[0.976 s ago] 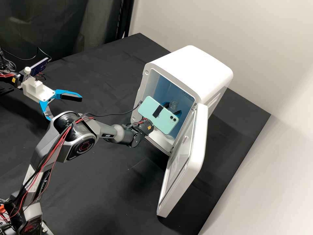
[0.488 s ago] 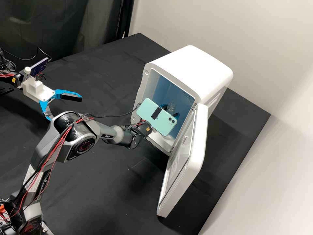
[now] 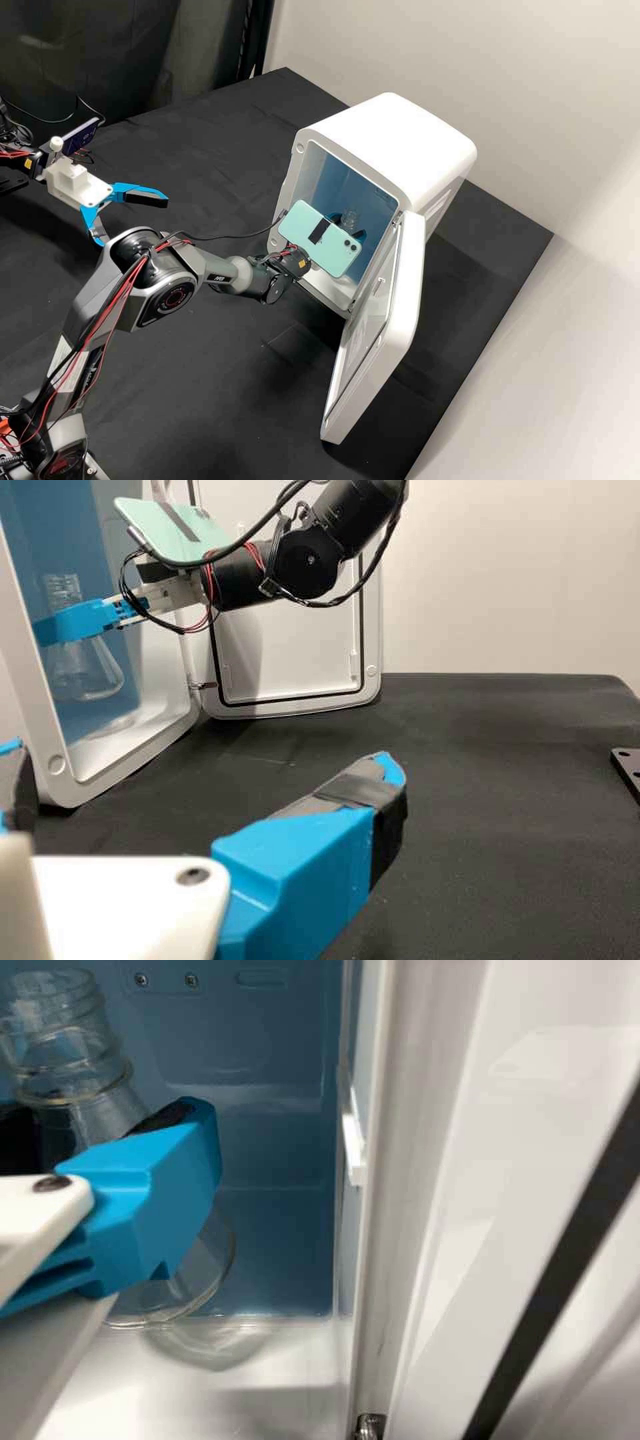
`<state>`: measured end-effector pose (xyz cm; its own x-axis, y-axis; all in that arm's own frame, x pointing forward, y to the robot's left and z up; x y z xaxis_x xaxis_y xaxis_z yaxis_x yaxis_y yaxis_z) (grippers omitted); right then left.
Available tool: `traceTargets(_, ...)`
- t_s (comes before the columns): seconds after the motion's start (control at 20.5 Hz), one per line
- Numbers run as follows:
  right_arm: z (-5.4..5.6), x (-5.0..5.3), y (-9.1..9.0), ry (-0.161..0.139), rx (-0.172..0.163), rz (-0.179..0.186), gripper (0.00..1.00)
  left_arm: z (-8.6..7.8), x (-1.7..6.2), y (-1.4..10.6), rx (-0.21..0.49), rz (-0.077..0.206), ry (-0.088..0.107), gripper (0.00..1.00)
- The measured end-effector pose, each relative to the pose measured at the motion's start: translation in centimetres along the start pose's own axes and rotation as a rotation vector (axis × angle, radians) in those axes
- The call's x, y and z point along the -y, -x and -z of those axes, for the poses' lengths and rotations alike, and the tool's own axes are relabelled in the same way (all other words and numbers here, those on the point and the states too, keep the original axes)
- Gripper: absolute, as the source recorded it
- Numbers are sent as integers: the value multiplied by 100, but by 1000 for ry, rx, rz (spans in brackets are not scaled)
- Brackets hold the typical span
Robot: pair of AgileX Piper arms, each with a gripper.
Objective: Place the flask in the incubator
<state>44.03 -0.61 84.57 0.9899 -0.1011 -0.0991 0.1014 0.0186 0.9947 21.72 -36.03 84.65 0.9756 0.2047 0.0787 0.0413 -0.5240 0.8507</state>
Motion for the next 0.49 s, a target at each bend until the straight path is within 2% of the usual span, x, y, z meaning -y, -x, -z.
traceTargets(0.34,3,13,2,7,0,3,0,0,0,0,0,0,0,100)
traceTargets(0.49,-29,62,35,6,-5,7,0,-1,-4,1,0,-2,0,100)
